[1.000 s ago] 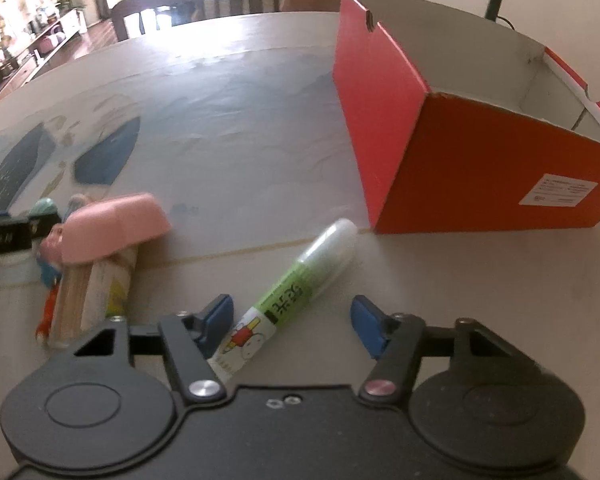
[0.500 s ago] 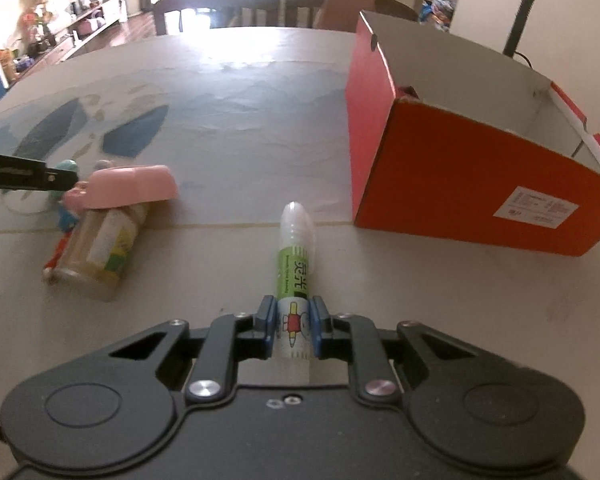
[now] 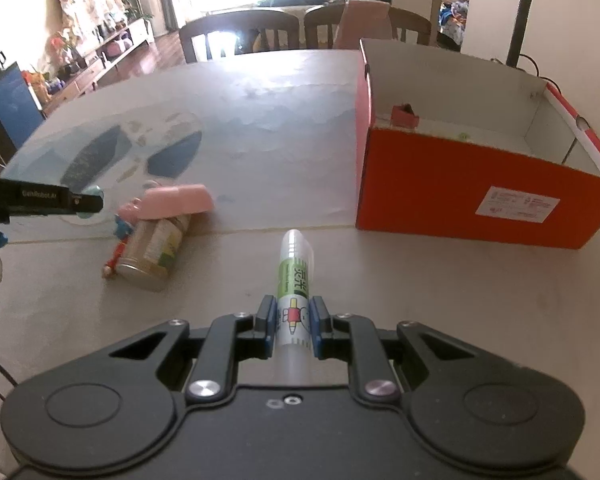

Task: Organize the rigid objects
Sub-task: 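Carry the teal egg and glue stick into the red box and open both grippers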

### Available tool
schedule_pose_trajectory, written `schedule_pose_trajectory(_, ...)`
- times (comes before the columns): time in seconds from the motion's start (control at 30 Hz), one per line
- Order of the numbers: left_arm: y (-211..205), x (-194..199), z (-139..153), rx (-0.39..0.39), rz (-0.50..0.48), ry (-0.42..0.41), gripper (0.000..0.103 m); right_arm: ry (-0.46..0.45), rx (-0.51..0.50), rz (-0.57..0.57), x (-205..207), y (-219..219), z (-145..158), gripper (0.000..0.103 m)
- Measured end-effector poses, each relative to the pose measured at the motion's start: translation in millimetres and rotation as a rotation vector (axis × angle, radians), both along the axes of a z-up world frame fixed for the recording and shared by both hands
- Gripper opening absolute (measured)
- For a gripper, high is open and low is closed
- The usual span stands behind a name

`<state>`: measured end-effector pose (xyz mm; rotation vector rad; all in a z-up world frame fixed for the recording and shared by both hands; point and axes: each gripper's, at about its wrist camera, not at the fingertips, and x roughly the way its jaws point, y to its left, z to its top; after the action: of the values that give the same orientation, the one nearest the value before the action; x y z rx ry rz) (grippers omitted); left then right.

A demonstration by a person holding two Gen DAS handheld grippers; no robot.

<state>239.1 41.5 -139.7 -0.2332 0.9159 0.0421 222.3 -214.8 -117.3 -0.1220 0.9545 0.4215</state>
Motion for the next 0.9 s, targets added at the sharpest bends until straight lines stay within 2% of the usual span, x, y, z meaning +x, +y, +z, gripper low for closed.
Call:
schedule_pose_trajectory(0.27,-20.2,-14.1,36.6,-0.032,-0.030,-0.021,0.030,-0.062,0.103,0.002,0.7,-19.9,44.2,0.016)
schedule_pose_trajectory(0.53,-59.4,-3.7,75.2,-0.056,-0.088,-0.067,0.030,-0.139,0.164,-0.041,26.0,-49.7,74.1,0.016)
schedule_pose_trajectory(0.8,-118.2,30.2,103.7,-0.051,-0.175,-0.105,0.030,-0.188,0.157,-0.109,70.6,-97.2,79.3,0.016)
schedule_pose_trajectory(0.9,-146.3,44.1,105.4,-0.044,-0.213,-0.109,0.030,-0.192,0.155,-0.128,83.7,-110.0,77.1,0.016)
